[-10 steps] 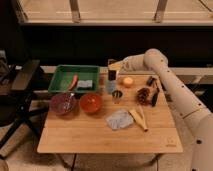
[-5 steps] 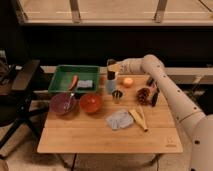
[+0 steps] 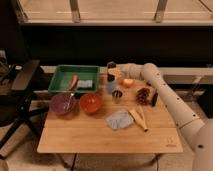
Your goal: Place eraser in plastic cup
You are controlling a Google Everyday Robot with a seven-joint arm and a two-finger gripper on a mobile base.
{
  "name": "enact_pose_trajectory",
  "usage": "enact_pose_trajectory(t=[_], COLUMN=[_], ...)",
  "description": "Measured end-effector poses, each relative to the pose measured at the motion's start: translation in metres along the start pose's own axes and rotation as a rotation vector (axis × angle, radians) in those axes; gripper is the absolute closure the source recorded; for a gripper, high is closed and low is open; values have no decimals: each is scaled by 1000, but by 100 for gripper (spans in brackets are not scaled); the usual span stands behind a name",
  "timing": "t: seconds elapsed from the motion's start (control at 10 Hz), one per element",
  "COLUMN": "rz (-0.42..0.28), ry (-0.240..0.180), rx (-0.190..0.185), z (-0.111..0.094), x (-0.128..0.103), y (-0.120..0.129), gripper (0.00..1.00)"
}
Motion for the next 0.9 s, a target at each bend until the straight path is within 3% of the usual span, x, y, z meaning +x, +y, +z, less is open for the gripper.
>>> enact_pose_trajectory(t=[0.3,0.6,0.9], rz=[21,61,111], ry=[-22,-38,-49], rx=[0,-13,-38], z=[4,7,11], x=[6,14,26], y=[-5,-11,-13], gripper=[98,72,40])
